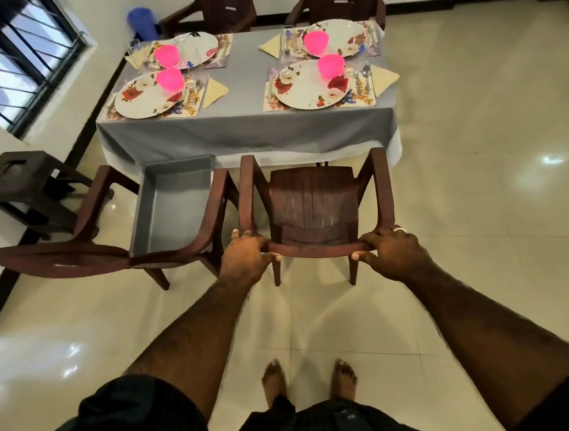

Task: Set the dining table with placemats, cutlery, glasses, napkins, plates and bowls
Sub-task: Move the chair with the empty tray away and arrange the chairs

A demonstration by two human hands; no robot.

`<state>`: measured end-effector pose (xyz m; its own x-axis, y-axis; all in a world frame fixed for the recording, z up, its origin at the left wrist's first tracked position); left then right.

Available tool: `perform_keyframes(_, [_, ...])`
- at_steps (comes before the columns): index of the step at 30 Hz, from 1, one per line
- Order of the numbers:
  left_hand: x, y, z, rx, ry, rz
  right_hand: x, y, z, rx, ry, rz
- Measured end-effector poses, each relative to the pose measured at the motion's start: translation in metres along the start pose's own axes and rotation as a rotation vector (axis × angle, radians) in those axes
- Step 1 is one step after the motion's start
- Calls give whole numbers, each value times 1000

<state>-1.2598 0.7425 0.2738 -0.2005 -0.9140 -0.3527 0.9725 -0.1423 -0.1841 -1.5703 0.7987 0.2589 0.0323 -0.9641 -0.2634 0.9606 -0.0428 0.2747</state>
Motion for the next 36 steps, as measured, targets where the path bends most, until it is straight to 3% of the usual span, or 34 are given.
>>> perform_keyframes(13, [-5,-1,13,93,-96,-119,-9,0,1,-4,-88,0])
perform_keyframes(23, [9,-3,31,-48,-98,-57,10,-9,14,15,-108,-38])
perform_keyframes(36, [19,-12,22,-27,-75,-51,14,-24,8,6,-129,-22])
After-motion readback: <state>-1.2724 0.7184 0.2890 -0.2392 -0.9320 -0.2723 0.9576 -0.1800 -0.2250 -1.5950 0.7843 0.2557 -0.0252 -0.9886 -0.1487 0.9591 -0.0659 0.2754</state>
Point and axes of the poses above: each hand's wrist, its own x-axis towards the middle knuckle, its own z-axis out of the back of the hand, y = z × x, the point moved 10 cm from there along x, towards the middle knuckle, and after that the axes turned 8 degrees about x, right-handed, at the moved point
